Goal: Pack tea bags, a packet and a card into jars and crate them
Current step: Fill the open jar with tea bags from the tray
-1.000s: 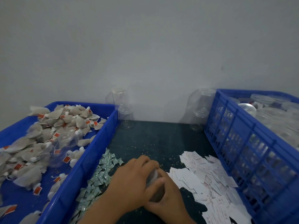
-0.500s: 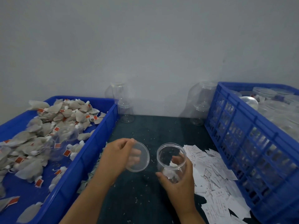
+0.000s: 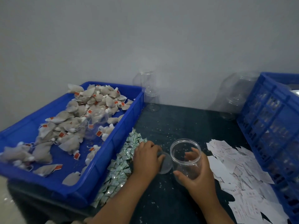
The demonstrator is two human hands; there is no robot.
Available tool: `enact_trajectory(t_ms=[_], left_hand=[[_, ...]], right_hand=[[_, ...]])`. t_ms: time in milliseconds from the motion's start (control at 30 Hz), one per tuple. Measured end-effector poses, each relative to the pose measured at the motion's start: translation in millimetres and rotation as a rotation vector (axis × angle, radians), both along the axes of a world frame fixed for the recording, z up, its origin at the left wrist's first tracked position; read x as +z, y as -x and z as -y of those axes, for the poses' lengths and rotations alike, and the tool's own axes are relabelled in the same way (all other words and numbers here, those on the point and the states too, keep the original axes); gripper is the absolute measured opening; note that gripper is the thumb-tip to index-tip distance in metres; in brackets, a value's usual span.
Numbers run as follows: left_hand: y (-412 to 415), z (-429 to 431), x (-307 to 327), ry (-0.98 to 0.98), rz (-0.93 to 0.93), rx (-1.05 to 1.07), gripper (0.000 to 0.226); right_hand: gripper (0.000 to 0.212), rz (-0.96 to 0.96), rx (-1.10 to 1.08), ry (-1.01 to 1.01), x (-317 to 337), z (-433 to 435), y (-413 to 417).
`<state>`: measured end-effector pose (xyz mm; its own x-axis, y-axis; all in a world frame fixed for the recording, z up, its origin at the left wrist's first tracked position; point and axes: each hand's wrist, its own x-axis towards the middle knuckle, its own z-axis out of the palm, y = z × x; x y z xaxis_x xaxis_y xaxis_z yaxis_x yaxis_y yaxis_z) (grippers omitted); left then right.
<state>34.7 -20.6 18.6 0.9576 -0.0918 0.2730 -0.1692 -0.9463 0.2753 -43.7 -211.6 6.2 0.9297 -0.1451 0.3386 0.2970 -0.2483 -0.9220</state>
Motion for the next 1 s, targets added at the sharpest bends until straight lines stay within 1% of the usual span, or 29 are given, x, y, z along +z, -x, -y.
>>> enact_trajectory(t_ms=[100,167,233,300,367,400,433,500,567,600,633,700,733,767,833,933,1000], left_hand=[[5,-2,18,0.061,0.023,-0.057,0.042],[10,-9,44,0.132,0.069,-0.086,0.036],[15,-21,77,0.158,0.101,-0.125,0.028],[16,-40,117,0.172,0.080,-0.152,0.024],[11,-68,156,0.144,-0.003,-0.150,0.020],[7,-86,172,0.098,-0.069,-0.132,0.018],[1,-106,185,0.021,-0.163,-0.101,0.017],[-10,-146,197,-0.217,-0.425,-0.006,0.020],[-17,-175,190,-0.411,-0.688,0.064,0.028],[-20,-183,182,-0.444,-0.765,0.069,0.038],[-23,-188,169,-0.435,-0.783,0.051,0.049],[-29,-192,143,-0.360,-0.717,-0.029,0.074],[-31,-193,130,-0.349,-0.700,-0.071,0.079],[-32,-193,118,-0.378,-0.701,-0.107,0.077],[-36,-192,99,-0.452,-0.706,-0.134,0.064],[-40,-186,92,-0.328,-0.644,-0.120,0.037],[-42,-185,93,-0.290,-0.588,-0.118,0.034]], right_hand=[[0.090,0.011,0.032,0.050,2,-5,2],[0.093,0.012,0.048,0.077,1,-8,1],[0.099,-0.002,0.058,0.088,-4,-7,-2],[0.101,-0.029,0.065,0.083,-8,-5,-4],[0.097,-0.050,0.065,0.098,-9,-4,-4],[0.096,-0.054,0.064,0.103,-8,-5,-4],[0.096,-0.053,0.061,0.104,-6,-6,-4],[0.094,-0.059,0.059,0.102,-4,-8,-3],[0.091,-0.072,0.059,0.098,-3,-9,-3],[0.091,-0.077,0.062,0.089,-2,-10,-3],[0.091,-0.079,0.067,0.082,-2,-10,-4],[0.091,-0.088,0.077,0.084,-3,-10,-4],[0.092,-0.093,0.082,0.085,-4,-10,-5],[0.092,-0.095,0.086,0.082,-4,-10,-5],[0.092,-0.098,0.089,0.070,-4,-10,-5],[0.087,-0.101,0.089,0.067,1,-12,-4],[0.085,-0.102,0.086,0.062,3,-13,-4]])
